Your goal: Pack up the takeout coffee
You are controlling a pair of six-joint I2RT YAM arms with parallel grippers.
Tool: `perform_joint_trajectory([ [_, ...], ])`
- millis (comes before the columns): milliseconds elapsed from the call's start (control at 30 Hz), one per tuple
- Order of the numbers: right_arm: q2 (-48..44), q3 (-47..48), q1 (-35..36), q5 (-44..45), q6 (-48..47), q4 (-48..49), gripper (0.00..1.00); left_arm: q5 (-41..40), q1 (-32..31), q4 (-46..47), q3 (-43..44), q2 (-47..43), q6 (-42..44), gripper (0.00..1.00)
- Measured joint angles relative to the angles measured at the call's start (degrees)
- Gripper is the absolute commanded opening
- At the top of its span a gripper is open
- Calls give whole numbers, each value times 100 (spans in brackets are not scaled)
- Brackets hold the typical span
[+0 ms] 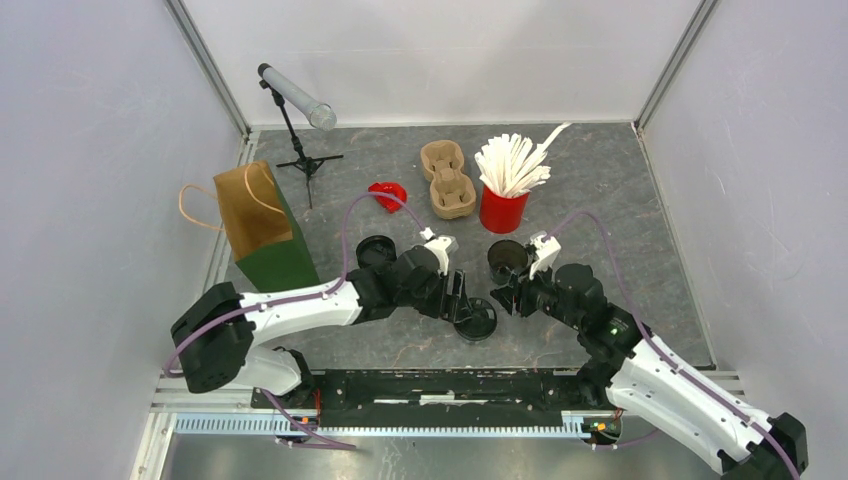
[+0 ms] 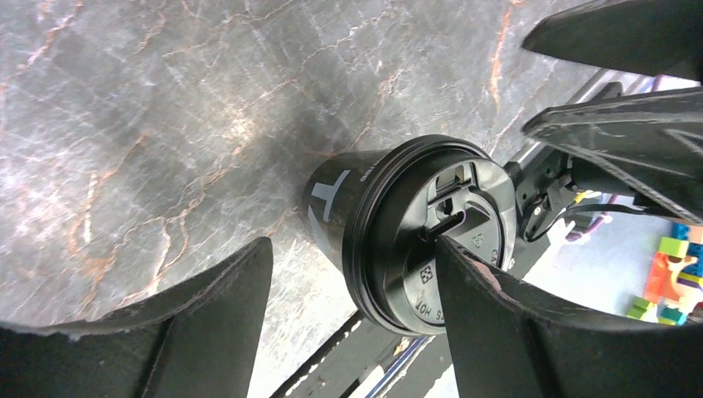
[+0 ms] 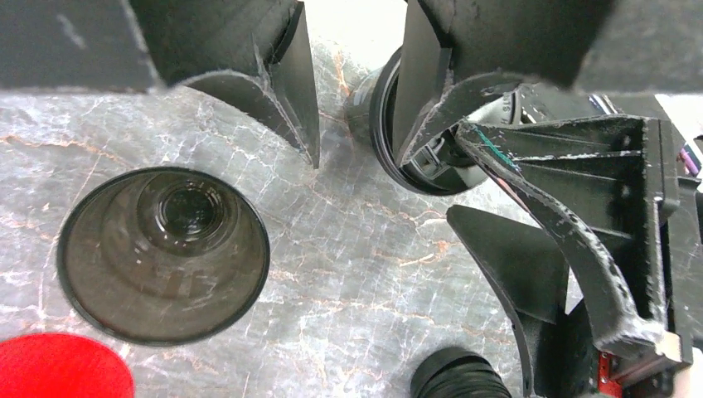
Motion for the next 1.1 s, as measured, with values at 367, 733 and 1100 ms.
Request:
perform_joint_trajectory([
  [367,118,857,0,-175,-772,-754,98,-457,35,-1436,938,-426,393,100],
  [733,730,1370,356,-404,-1161,-1408,98,-1665,61,-2498,1040,-2597,448,100],
  [1100,1582,1744,1552,291,-1156,-1497,98,-1429,61,-2830,911,-3357,621,100],
])
